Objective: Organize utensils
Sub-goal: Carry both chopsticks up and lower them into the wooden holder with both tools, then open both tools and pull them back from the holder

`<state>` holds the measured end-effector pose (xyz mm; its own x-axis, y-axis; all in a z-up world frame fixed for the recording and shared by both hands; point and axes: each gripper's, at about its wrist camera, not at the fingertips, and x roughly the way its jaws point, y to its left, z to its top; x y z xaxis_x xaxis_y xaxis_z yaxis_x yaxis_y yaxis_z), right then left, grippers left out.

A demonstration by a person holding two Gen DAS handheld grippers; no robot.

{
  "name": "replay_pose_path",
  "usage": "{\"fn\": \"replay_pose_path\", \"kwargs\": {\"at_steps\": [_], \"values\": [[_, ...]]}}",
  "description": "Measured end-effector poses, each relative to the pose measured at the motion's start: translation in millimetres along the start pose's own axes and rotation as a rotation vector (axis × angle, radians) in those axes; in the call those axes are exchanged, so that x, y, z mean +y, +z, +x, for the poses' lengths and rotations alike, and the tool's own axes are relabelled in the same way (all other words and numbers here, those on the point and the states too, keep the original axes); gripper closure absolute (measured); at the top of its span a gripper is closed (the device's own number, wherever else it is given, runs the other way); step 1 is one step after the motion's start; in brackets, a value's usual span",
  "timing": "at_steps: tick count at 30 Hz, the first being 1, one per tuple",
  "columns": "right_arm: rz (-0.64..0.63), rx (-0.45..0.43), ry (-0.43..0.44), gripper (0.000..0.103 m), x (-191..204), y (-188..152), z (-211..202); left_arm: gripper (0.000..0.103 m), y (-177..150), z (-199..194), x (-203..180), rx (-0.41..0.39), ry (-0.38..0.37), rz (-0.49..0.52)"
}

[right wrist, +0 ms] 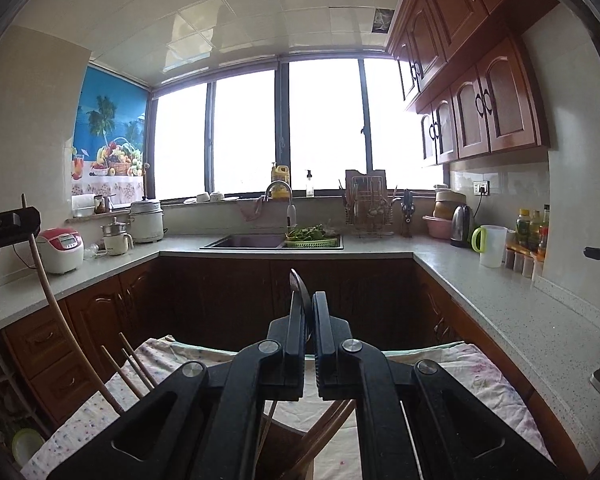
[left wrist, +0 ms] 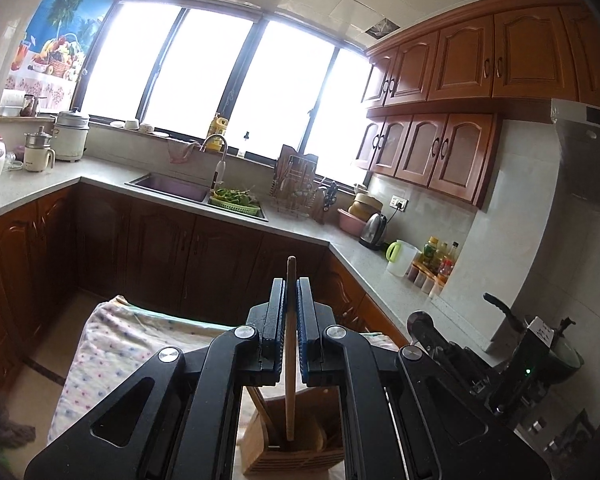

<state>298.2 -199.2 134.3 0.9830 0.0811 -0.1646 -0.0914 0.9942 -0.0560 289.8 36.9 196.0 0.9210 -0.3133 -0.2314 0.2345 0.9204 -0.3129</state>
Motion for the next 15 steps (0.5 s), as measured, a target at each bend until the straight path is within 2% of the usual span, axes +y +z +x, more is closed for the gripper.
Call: {"fn": "replay_pose_path", "kwargs": {"at_steps": [3,11,15], "values": [[-0.030,-0.001,-0.007,0.099,6.1,-7.9,8.8,0.099,-16.1,14.7,1.5,0.014,0.022,0.005],[-0.086,-0.015,-0.006,0.100,19.7,-54.5,10.0,0.099,-64.0,36.0,8.3,0.075,0.038,-0.014],[-0.071,0.026,0.018,0.100,18.8,-70.9,9.7,0.099,-86.6,41.0,11.0,0.118,0.049,-0.014]]}}
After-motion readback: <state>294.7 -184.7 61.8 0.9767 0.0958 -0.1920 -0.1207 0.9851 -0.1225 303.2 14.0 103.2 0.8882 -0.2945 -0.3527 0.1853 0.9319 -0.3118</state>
